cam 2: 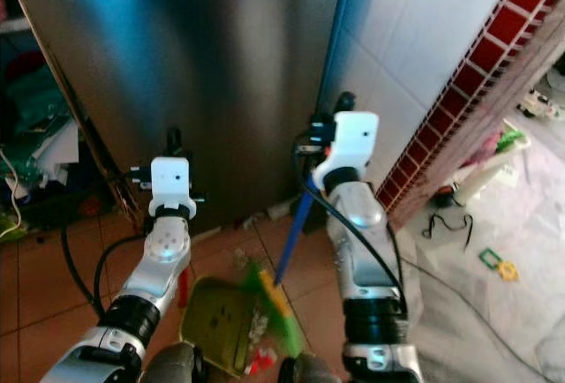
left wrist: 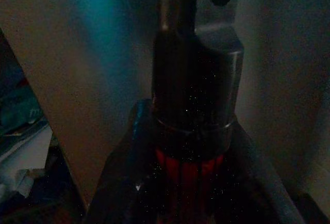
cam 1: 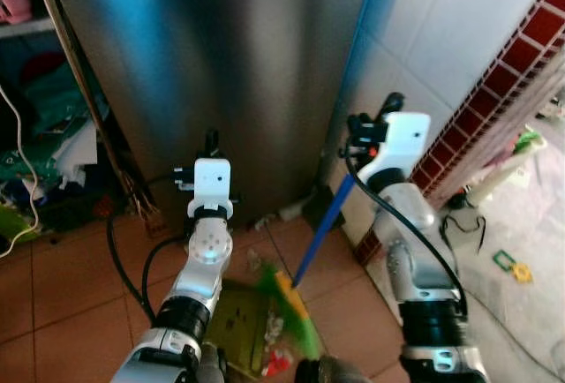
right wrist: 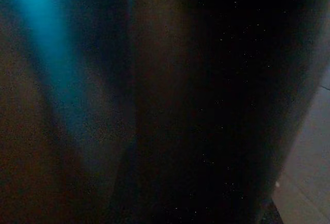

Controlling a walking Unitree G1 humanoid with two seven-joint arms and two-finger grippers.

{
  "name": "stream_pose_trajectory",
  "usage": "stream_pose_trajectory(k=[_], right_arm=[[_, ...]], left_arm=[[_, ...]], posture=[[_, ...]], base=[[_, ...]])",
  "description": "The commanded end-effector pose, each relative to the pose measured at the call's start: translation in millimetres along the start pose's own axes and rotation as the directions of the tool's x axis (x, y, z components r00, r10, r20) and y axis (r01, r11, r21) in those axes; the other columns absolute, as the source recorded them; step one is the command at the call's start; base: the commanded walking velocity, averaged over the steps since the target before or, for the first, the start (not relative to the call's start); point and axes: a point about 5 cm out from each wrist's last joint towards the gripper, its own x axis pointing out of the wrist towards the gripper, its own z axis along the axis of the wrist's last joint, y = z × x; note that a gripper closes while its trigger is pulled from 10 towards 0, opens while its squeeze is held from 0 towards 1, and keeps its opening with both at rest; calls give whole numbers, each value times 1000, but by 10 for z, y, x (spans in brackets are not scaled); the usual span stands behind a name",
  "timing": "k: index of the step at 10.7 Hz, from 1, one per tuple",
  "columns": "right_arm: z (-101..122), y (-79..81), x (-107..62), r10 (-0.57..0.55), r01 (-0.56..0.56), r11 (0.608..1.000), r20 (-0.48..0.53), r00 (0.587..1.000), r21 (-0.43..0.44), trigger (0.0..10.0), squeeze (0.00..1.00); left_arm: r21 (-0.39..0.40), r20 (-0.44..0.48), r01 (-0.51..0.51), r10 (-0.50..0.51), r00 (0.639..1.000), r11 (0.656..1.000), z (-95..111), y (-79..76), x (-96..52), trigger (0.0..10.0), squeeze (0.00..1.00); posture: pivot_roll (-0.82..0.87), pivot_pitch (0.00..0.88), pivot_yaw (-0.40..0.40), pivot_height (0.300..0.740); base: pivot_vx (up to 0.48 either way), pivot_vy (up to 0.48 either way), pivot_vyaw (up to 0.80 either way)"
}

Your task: Sweep floor

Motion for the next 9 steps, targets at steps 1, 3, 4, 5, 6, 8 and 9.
stream_pose_trajectory(k=[1, 3, 4, 5, 6, 8, 9], right_arm=[[98, 5, 49, -25, 22, 999, 57, 998, 47, 10000, 0], [53, -1, 80, -62, 59, 992, 17, 998, 110, 10000, 0], [35, -14, 76, -75, 73, 990, 13, 997, 117, 10000, 0], [20, -23, 68, -81, 79, 991, 12, 997, 111, 10000, 0], [13, -37, 61, -89, 87, 991, 15, 996, 104, 10000, 0], [12, -73, 50, -108, 106, 992, 26, 994, 75, 10000, 0], [36, -85, 53, -117, 114, 991, 47, 992, 67, 10000, 0]], left_arm=[[-4, 39, 6, -6, 999, 1000, 98, -2, 56, 10000, 0], [4, 37, 6, -6, 999, 1000, 96, 10, 72, 10000, 0], [6, 35, 5, -5, 999, 1000, 92, 23, 81, 10000, 0], [6, 38, 1, -1, 999, 1000, 96, 36, 89, 10000, 0], [2, 43, -12, 12, 999, 1000, 111, 52, 94, 10000, 0], [11, 69, -57, 56, 996, 998, 171, 137, 142, 10000, 0], [8, 94, -76, 75, 993, 997, 223, 185, 161, 10000, 0]], posture=[[-110, 8, -31, 740], [-106, 4, -28, 740], [-105, 2, -25, 740], [-105, 0, -23, 740], [-106, 0, -22, 740], [-102, 0, -20, 740], [-101, 0, -20, 740]], base=[[-251, 0, 0], [-251, 0, 0], [-244, 0, 0], [-244, 0, 0], [0, 0, 0], [0, 0, 0], [0, 0, 0]])
